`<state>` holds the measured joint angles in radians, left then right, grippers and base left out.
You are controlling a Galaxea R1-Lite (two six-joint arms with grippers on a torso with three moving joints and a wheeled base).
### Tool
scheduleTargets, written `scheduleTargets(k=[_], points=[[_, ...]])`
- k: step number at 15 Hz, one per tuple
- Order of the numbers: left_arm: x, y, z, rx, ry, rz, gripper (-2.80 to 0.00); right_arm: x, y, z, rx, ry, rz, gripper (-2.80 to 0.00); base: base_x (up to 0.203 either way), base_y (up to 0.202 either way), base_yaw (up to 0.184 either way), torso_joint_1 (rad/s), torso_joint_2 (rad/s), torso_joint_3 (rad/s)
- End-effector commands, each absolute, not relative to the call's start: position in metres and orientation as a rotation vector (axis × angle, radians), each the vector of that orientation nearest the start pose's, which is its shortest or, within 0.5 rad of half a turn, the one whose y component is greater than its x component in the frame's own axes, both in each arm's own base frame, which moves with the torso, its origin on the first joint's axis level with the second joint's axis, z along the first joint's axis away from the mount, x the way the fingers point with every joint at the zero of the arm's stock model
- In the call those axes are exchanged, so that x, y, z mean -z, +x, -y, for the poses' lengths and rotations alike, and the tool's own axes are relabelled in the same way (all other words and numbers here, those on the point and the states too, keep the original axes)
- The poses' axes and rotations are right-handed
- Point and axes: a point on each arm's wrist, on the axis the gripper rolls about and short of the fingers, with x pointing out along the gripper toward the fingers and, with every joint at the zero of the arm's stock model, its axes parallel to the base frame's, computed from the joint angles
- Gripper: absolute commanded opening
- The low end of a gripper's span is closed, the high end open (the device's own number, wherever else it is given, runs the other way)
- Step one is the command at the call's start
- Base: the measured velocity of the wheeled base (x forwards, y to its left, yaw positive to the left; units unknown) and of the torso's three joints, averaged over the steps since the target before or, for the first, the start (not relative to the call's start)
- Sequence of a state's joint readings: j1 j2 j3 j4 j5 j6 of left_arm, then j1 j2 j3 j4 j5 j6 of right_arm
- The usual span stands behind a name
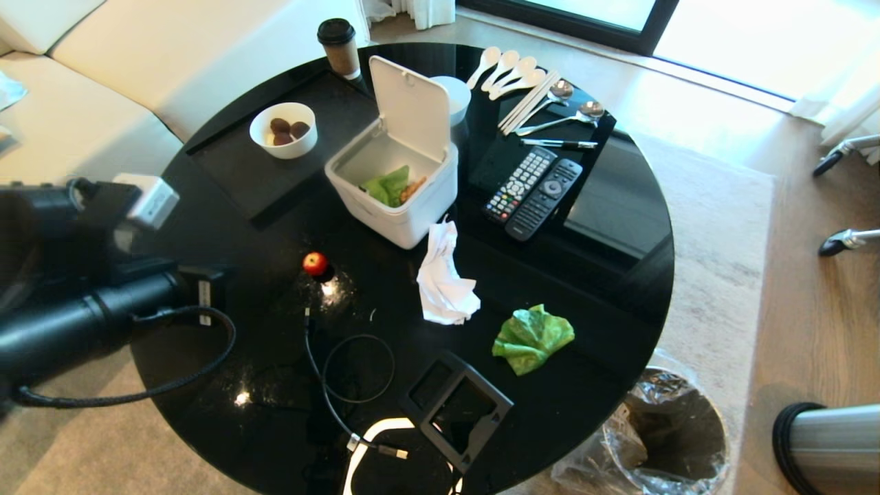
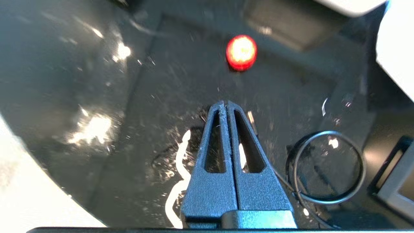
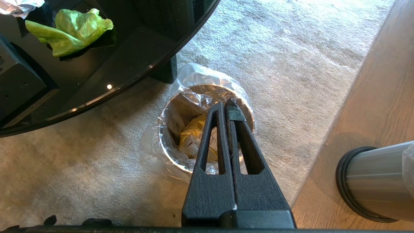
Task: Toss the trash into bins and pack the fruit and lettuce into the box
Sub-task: Pick up the fruit
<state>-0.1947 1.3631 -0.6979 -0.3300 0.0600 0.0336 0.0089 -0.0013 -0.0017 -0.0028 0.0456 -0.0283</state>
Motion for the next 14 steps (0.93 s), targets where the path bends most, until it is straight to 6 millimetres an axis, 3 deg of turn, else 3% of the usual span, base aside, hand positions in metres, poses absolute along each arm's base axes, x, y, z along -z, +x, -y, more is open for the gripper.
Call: scheduleTargets(k=[1, 4, 5, 14], points=[[-0.194, 0.234, 0.045, 0.142, 0.086, -0.402, -2.80, -0.076, -0.023, -0.001, -0.055, -0.029, 0.005, -2.80, 0.000, 0.000, 0.000, 0.000, 0.00, 0.000], [-0.186, 0.255, 0.052, 0.162, 0.087, -0.402, -2.80, -0.076, -0.023, -0.001, -0.055, -0.029, 0.005, -2.80, 0.000, 0.000, 0.000, 0.000, 0.00, 0.000], [-0.183, 0.262, 0.054, 0.164, 0.088, -0.399, 0.00, -0.076, -0.023, -0.001, -0.055, -0.029, 0.004, -2.80, 0.000, 0.000, 0.000, 0.000, 0.00, 0.000], [-0.176, 0.305, 0.063, 0.216, 0.082, -0.412, 0.00, -0.076, -0.023, -0.001, -0.055, -0.029, 0.005, -2.80, 0.000, 0.000, 0.000, 0.000, 0.00, 0.000]])
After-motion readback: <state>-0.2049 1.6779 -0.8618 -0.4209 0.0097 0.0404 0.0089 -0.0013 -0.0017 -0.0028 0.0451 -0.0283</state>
